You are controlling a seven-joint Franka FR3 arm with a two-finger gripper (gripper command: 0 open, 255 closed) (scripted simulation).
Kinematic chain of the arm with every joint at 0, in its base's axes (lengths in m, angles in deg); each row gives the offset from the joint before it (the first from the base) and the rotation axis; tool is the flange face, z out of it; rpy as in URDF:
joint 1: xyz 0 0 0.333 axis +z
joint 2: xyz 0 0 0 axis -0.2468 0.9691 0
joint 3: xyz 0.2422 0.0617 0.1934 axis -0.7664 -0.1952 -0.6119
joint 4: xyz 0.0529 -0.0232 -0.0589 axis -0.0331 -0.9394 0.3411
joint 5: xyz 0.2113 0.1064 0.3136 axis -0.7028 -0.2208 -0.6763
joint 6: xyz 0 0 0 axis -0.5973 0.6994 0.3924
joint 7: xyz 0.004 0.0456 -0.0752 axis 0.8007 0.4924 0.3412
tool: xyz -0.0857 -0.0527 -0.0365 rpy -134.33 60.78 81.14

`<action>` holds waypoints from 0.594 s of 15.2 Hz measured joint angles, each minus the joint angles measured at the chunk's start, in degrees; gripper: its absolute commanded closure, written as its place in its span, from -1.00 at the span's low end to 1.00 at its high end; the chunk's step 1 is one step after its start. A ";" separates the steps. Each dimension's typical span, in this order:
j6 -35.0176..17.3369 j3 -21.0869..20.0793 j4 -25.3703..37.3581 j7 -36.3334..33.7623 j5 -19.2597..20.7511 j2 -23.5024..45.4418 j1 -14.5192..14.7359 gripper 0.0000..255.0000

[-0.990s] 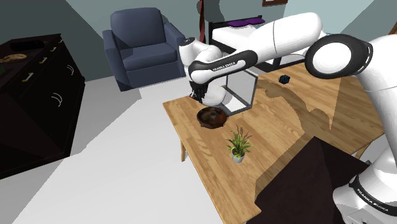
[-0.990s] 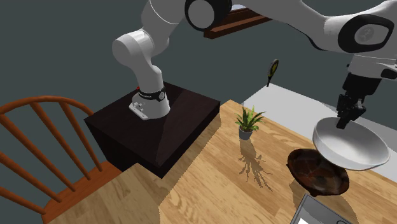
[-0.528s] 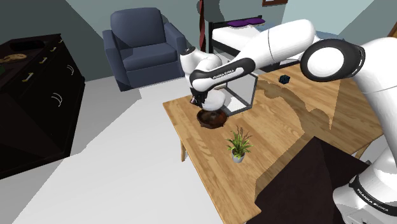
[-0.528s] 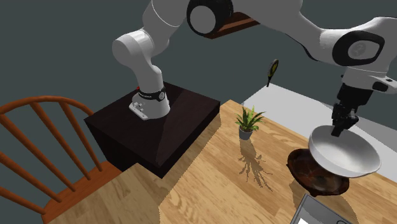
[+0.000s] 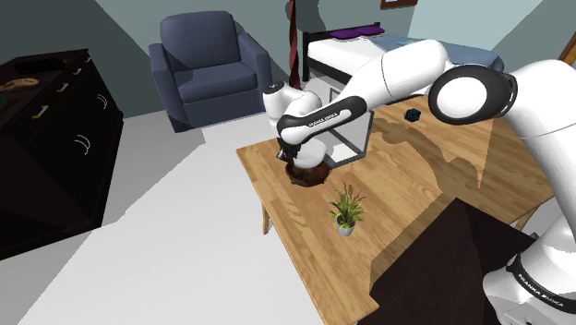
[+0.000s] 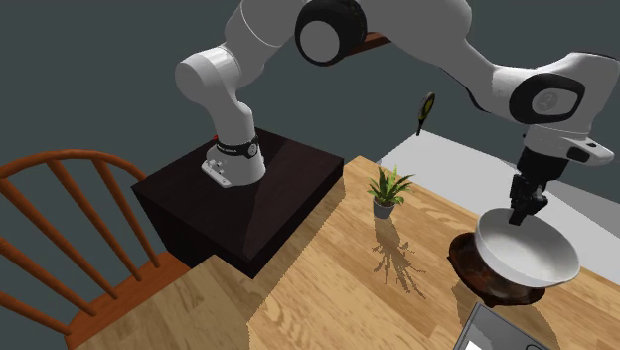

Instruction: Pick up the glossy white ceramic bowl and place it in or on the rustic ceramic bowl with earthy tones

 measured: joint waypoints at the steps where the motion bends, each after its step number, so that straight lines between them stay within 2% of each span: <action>1: -0.15 0.04 -0.05 -0.06 0.05 0.11 0.01 1.00; 6: -0.34 0.06 -0.15 -0.15 0.09 0.18 0.02 1.00; 7: -0.34 0.07 -0.16 -0.15 0.09 0.18 0.02 -1.00; 9: -0.34 0.07 -0.15 -0.16 0.10 0.16 0.03 -1.00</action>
